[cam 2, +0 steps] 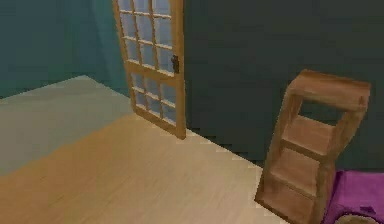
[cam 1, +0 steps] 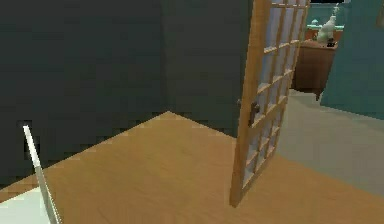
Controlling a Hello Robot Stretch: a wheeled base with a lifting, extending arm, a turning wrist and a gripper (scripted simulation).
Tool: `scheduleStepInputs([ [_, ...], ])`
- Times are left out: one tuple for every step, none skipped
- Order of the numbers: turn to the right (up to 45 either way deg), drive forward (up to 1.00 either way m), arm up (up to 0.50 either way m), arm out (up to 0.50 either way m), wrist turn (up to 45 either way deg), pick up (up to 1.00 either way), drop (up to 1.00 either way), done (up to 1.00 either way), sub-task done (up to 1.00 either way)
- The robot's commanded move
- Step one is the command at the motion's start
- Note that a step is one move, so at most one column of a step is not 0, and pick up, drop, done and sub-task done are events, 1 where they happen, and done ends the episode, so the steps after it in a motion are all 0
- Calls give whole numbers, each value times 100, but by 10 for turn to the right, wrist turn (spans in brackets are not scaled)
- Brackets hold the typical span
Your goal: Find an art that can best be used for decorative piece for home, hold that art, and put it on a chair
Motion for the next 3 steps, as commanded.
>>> scheduleStepInputs([
  [0, 70, 0, 0, 0, 0, 0, 0, 0],
  [-450, 0, 0, 0, 0, 0, 0, 0, 0],
  [-30, 0, 0, 0, 0, 0, 0, 0, 0],
])
